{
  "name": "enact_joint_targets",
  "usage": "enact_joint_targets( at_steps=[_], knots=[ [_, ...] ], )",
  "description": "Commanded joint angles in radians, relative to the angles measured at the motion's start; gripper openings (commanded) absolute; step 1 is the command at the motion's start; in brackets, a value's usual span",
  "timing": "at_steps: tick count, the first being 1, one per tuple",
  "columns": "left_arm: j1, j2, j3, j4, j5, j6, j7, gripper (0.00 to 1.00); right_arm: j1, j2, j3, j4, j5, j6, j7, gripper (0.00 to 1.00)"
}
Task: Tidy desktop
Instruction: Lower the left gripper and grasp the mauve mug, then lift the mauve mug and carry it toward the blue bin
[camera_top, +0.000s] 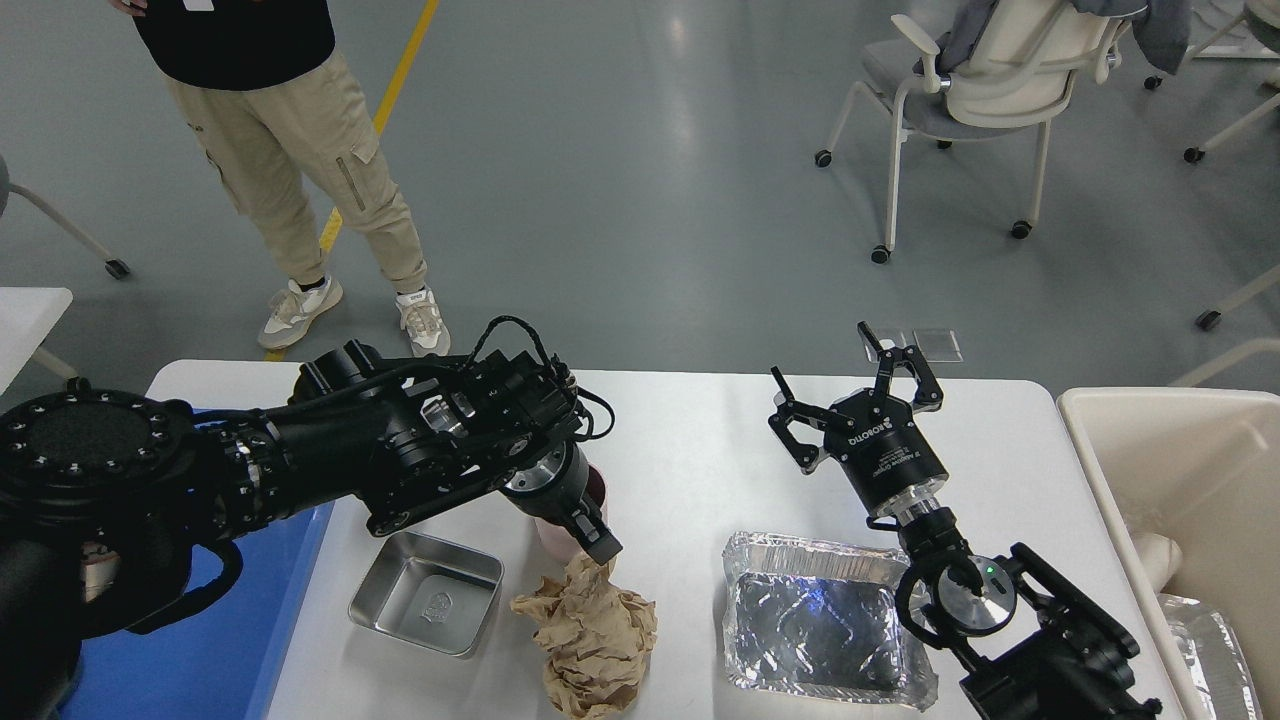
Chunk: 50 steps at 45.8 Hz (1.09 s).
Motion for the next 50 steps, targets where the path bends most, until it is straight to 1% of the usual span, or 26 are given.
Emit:
enact_joint_targets(
  at_steps=[1, 2, 4, 6, 8, 10, 13, 18, 20, 22, 25, 28, 33, 42, 47, 50],
  knots=[
    [0.012, 0.001, 0.015, 0.020, 0.002, 0.002, -0.005, 0.64, 0.000, 0.000, 0.000, 0.000, 0.000, 0.001, 0.000, 1.00],
    [0.012, 0.001, 0.022, 0.023, 0.002, 0.004, -0.006, 0.61, 0.000, 0.000, 0.000, 0.000, 0.000, -0.001, 0.000, 1.00],
    [0.012, 0.002, 0.035, 0.024, 0.002, 0.010, -0.014, 0.54, 0.000, 0.000, 0.000, 0.000, 0.000, 0.001, 0.000, 1.00],
    [0.012, 0.004, 0.048, 0.024, 0.002, 0.019, -0.031, 0.51, 0.000, 0.000, 0.000, 0.000, 0.000, 0.001, 0.000, 1.00],
    [0.010, 0.005, 0.052, 0.026, 0.002, 0.021, -0.039, 0.45, 0.000, 0.000, 0.000, -0.002, 0.000, 0.004, 0.000, 1.00],
    [0.009, 0.005, 0.054, 0.029, 0.002, 0.022, -0.040, 0.43, 0.000, 0.000, 0.000, -0.002, 0.000, 0.004, 0.000, 1.00],
    [0.007, 0.007, 0.055, 0.035, 0.003, 0.022, -0.046, 0.36, 0.000, 0.000, 0.000, -0.002, 0.000, 0.004, 0.000, 1.00],
    [0.006, 0.005, 0.057, 0.049, 0.003, 0.028, -0.057, 0.30, -0.003, 0.000, 0.000, 0.000, 0.000, 0.004, 0.001, 1.00],
    [0.005, 0.005, 0.057, 0.052, 0.003, 0.036, -0.066, 0.24, -0.005, 0.000, 0.000, 0.000, 0.000, 0.005, 0.000, 1.00],
    [0.002, 0.007, 0.060, 0.052, 0.003, 0.041, -0.080, 0.22, -0.005, 0.000, 0.000, -0.002, 0.000, 0.005, 0.000, 1.00],
    [-0.004, 0.008, 0.074, 0.052, 0.014, 0.045, -0.111, 0.14, -0.005, 0.000, 0.000, 0.000, 0.000, 0.005, 0.000, 1.00],
    [-0.010, 0.010, 0.081, 0.052, 0.032, 0.050, -0.143, 0.09, -0.005, 0.000, -0.001, 0.000, 0.000, 0.005, 0.000, 1.00],
    [-0.021, 0.013, 0.081, 0.052, 0.042, 0.058, -0.172, 0.01, -0.005, 0.000, -0.003, -0.002, 0.000, 0.004, 0.000, 1.00],
    [-0.014, 0.034, 0.083, 0.052, 0.051, 0.070, -0.178, 0.00, -0.005, 0.000, -0.003, -0.002, 0.000, 0.004, 0.000, 1.00],
    [-0.014, 0.039, 0.083, 0.052, 0.052, 0.084, -0.200, 0.00, -0.005, 0.000, -0.003, -0.002, 0.000, 0.004, 0.000, 1.00],
    [-0.014, 0.039, 0.083, 0.052, 0.052, 0.087, -0.204, 0.00, -0.006, 0.000, -0.003, -0.002, 0.000, 0.004, 0.000, 1.00]
  ],
)
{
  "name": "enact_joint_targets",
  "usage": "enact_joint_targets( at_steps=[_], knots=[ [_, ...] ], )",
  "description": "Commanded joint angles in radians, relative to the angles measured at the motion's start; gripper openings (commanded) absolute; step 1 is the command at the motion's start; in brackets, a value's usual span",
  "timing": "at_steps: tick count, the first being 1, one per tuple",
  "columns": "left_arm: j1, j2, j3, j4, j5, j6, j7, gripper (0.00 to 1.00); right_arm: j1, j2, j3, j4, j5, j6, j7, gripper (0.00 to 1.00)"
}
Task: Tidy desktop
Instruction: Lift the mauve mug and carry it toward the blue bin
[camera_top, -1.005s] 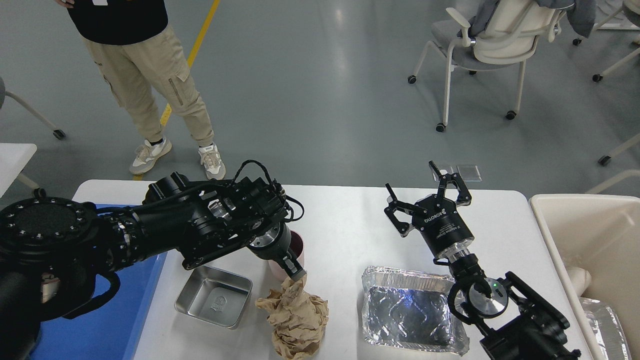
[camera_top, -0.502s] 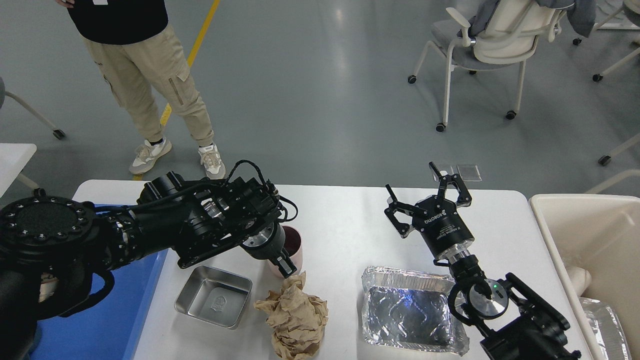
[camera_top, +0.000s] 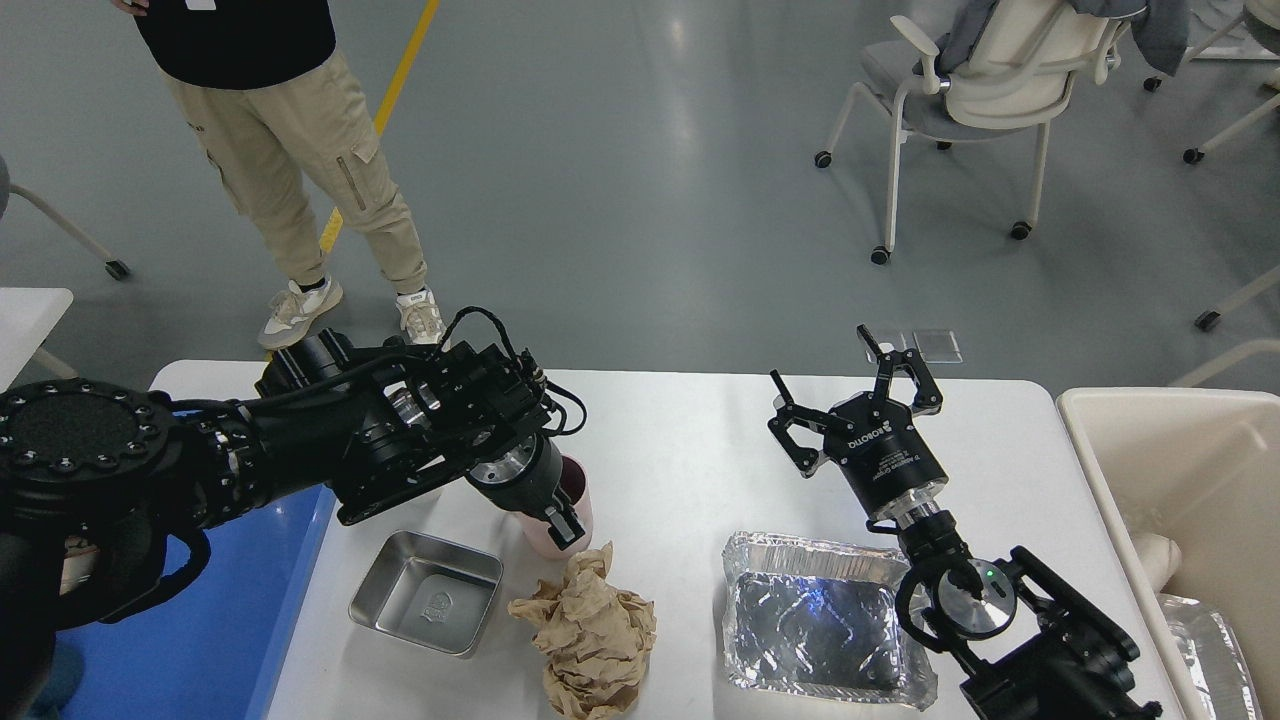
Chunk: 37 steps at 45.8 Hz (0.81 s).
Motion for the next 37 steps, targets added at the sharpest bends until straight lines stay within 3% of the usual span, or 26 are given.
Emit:
enact_joint_targets(
  at_steps=[1, 22, 28, 37],
  knots=[
    [-0.001, 0.002, 0.000, 0.000, 0.001, 0.007, -0.015, 0.00, -0.001, 0.000, 0.000, -0.002, 0.000, 0.000, 0.000, 1.00],
    [-0.139, 0.071, -0.064, -0.026, -0.093, -0.033, -0.050, 0.00, -0.001, 0.000, 0.000, -0.009, 0.000, -0.001, 0.001, 1.00],
    [-0.208, 0.101, -0.092, -0.075, -0.104, -0.089, -0.059, 0.00, -0.001, -0.002, 0.000, -0.011, 0.000, -0.001, 0.001, 1.00],
    [-0.331, 0.221, -0.166, -0.253, -0.122, -0.220, -0.061, 0.00, 0.005, -0.005, 0.000, -0.013, 0.000, -0.003, 0.001, 1.00]
  ],
)
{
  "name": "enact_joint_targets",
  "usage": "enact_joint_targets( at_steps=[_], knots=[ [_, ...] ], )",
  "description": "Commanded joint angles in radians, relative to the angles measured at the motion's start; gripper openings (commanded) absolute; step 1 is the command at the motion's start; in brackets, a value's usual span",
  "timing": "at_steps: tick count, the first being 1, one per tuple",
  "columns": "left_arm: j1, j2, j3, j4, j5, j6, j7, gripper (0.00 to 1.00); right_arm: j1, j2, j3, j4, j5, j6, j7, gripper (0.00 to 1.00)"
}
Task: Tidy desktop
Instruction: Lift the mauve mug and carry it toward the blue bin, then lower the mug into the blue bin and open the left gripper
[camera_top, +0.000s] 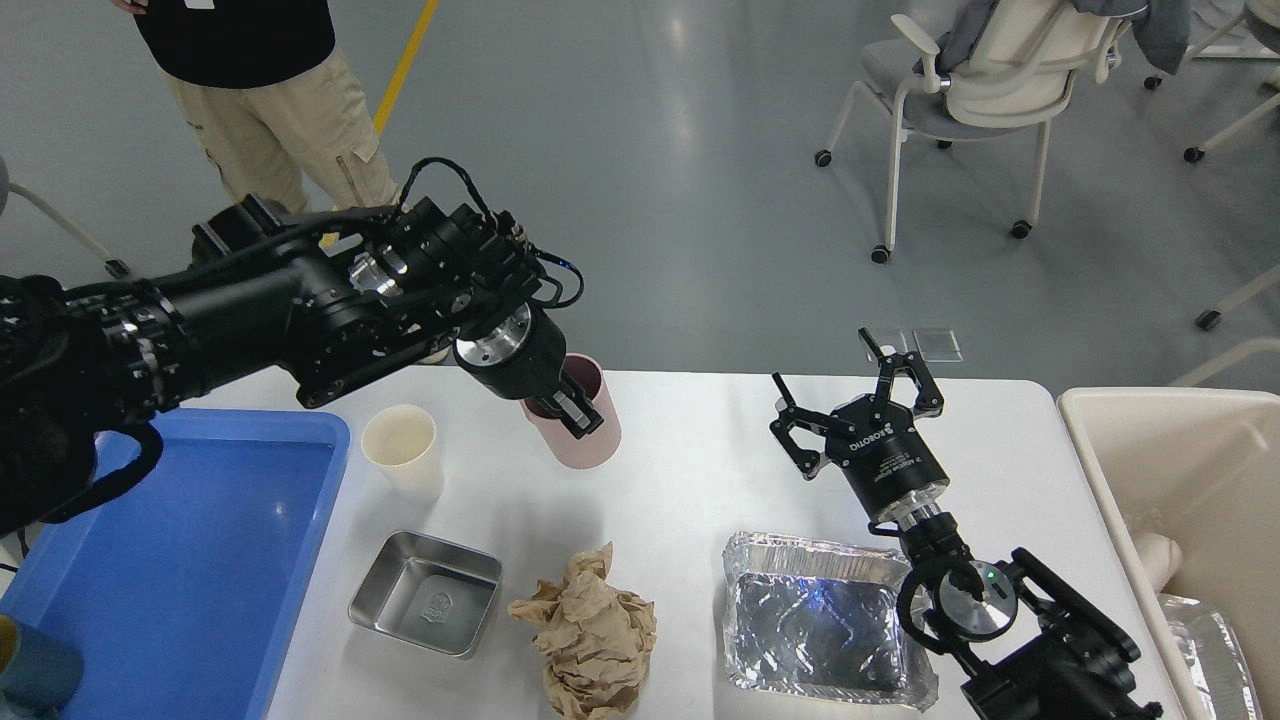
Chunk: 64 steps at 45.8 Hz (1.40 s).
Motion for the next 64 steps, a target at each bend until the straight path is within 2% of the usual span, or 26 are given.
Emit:
enact_joint_targets(
  at_steps=[1, 4, 9, 10, 14, 20, 29, 39, 50, 64],
  knots=[
    [-0.074, 0.088, -0.054, -0.124, -0.013, -0.092, 0.000, 0.00, 0.003, -0.003, 0.000, -0.002, 0.000, 0.001, 0.000, 1.00],
    [-0.098, 0.154, -0.071, -0.204, -0.013, -0.141, 0.000, 0.00, 0.005, -0.005, 0.000, -0.002, 0.000, -0.001, 0.000, 1.00],
    [-0.121, 0.301, -0.080, -0.375, -0.013, -0.141, 0.000, 0.01, 0.003, -0.005, 0.000, -0.002, 0.000, 0.001, 0.000, 1.00],
    [-0.122, 0.368, -0.081, -0.452, -0.013, -0.141, 0.003, 0.01, 0.003, -0.005, 0.000, -0.002, 0.000, -0.001, 0.000, 1.00],
    [-0.111, 0.519, -0.081, -0.595, -0.013, -0.141, 0.006, 0.01, 0.003, -0.006, 0.000, -0.003, 0.000, 0.001, 0.000, 1.00],
    [-0.082, 0.744, -0.077, -0.725, -0.010, -0.141, 0.011, 0.01, 0.002, -0.009, 0.000, -0.005, 0.000, 0.001, 0.000, 1.00],
    [-0.034, 0.981, -0.072, -0.755, -0.005, -0.141, 0.008, 0.01, 0.005, -0.015, 0.002, -0.002, 0.000, 0.001, 0.000, 1.00],
    [0.065, 1.122, -0.069, -0.755, 0.013, -0.140, 0.003, 0.01, 0.009, -0.031, 0.006, -0.002, 0.000, 0.001, 0.000, 1.00],
    [0.292, 1.157, -0.071, -0.748, 0.047, 0.070, 0.003, 0.01, 0.008, -0.052, 0.006, -0.002, 0.000, 0.002, 0.000, 1.00],
    [0.461, 1.159, -0.074, -0.704, 0.128, 0.213, -0.001, 0.02, 0.008, -0.057, 0.006, -0.002, 0.000, 0.002, 0.000, 1.00]
  ],
)
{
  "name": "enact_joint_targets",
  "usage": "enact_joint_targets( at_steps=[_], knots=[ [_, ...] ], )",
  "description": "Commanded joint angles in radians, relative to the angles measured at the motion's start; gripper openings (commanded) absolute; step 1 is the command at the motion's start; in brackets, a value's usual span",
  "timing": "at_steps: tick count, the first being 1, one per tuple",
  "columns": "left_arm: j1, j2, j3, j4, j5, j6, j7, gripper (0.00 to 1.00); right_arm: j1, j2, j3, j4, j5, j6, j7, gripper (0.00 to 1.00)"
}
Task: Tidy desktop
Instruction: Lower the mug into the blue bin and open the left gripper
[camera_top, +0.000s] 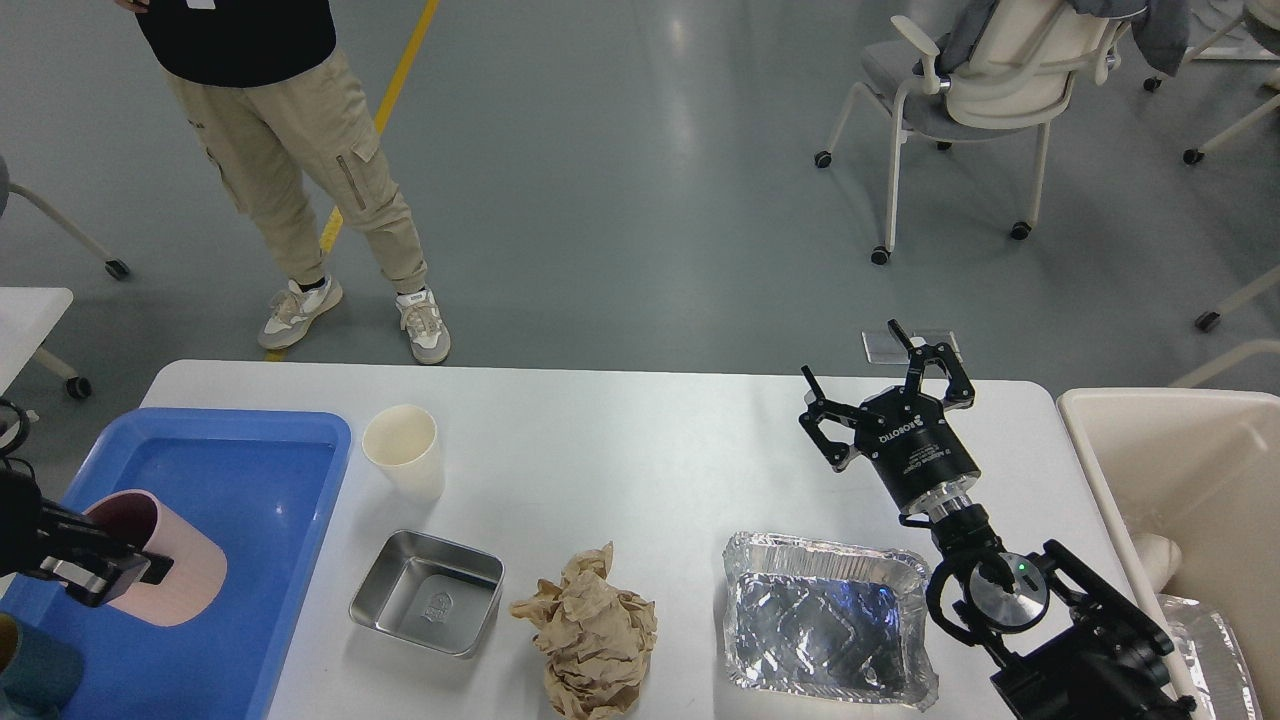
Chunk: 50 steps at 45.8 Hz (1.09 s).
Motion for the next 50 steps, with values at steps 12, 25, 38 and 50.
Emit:
enact_joint_targets(
  at_steps=[12, 25, 38, 50],
  knots=[
    [0.133, -0.055, -0.001, 0.109, 0.034, 0.111, -0.015, 0.02, 0.001, 0.000, 0.001, 0.004, 0.000, -0.002, 0.000, 1.00],
    [0.210, -0.134, -0.011, 0.179, 0.080, 0.145, -0.016, 0.03, -0.004, -0.012, 0.001, -0.001, 0.000, -0.002, 0.000, 1.00],
    [0.264, -0.172, -0.012, 0.231, 0.115, 0.168, -0.027, 0.03, -0.005, -0.012, 0.006, -0.001, 0.000, -0.002, 0.000, 1.00],
    [0.325, -0.186, -0.012, 0.242, 0.121, 0.189, -0.039, 0.13, -0.005, -0.012, 0.006, -0.001, 0.000, -0.003, 0.000, 1.00]
  ],
)
